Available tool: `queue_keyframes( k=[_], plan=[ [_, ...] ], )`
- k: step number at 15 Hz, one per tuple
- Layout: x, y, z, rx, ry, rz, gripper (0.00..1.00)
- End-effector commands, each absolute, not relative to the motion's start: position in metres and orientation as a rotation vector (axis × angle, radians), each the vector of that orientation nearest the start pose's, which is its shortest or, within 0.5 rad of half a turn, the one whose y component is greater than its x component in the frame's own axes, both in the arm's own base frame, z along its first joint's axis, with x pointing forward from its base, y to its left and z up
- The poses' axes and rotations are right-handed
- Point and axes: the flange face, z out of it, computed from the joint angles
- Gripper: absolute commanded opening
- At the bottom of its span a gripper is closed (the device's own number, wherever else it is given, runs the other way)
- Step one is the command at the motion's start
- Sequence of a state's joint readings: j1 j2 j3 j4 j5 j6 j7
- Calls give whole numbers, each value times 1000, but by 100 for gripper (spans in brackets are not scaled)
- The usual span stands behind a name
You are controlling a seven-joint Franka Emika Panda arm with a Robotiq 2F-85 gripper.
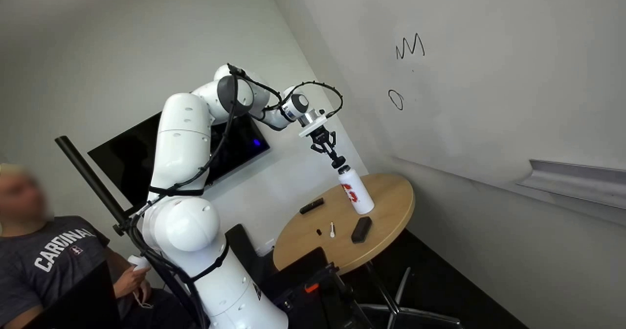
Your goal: Put the lid on the bottle and then erase the circle on the whiteboard using the duster
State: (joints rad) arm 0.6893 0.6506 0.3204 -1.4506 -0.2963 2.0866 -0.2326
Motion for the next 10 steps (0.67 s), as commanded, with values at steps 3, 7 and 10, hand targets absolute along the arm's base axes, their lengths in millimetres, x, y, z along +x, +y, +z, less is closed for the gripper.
queue_keyframes(
  k=[3,7,10],
  plan=[
    [446,583,316,-2534,-2010,-43,5],
    [450,580,312,-2550,-2011,19,5],
    [451,579,312,-2526,-2020,49,5]
  ],
)
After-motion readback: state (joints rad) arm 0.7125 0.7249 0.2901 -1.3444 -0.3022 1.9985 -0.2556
